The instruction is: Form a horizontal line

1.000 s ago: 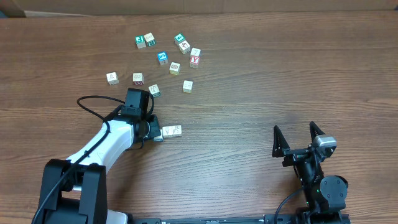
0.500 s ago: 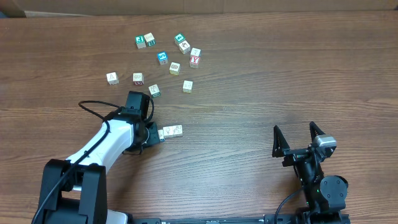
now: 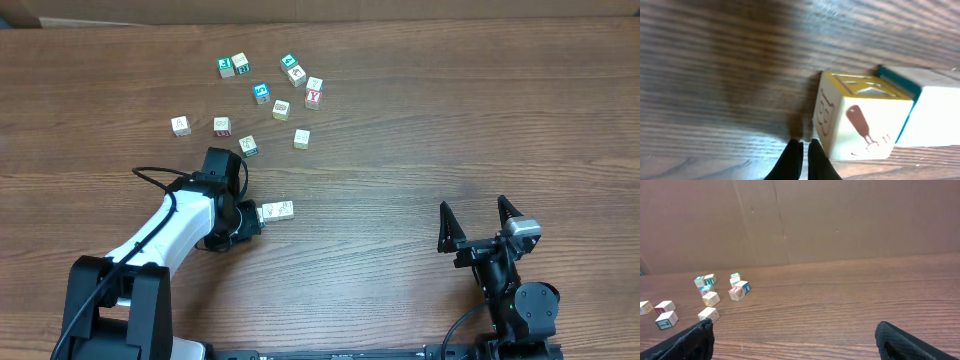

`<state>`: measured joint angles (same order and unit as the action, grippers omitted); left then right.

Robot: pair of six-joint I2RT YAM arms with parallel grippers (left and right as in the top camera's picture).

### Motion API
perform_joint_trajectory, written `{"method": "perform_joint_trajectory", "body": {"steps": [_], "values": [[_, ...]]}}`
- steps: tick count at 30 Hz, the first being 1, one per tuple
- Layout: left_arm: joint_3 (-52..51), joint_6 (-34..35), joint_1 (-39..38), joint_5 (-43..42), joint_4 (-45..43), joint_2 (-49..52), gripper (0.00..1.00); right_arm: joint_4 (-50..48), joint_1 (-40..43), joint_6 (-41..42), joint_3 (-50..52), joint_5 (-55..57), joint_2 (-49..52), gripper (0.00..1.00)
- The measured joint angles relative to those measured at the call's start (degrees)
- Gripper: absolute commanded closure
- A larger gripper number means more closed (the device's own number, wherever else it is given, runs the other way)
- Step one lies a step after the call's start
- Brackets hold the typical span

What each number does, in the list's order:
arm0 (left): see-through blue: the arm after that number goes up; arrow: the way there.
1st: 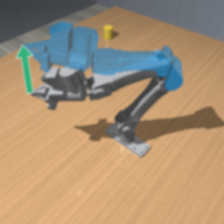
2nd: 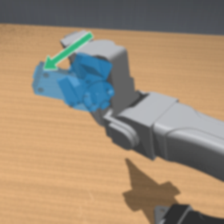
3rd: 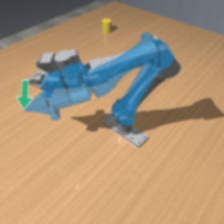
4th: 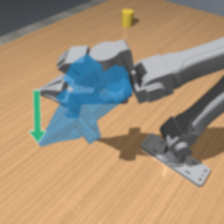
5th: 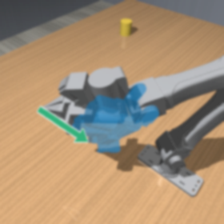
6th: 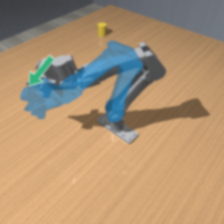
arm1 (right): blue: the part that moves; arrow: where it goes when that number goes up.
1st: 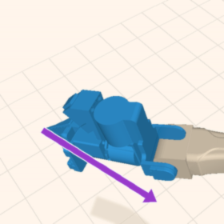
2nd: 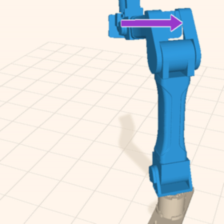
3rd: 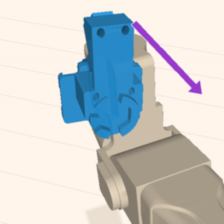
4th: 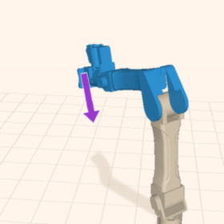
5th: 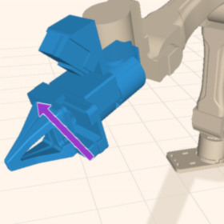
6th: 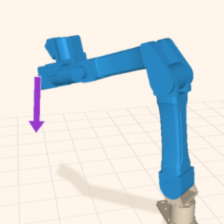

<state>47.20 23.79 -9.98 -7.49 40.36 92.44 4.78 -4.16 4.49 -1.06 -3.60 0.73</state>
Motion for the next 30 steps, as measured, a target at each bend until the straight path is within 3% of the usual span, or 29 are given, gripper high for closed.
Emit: {"method": "perform_joint_trajectory", "body": {"steps": [30], "values": [[0.02,0.02,0.00,-5.81,-2.75,0.00,0.95,0.00,0.00,0.00,0.00,0.00,0.00,0.00]]}}
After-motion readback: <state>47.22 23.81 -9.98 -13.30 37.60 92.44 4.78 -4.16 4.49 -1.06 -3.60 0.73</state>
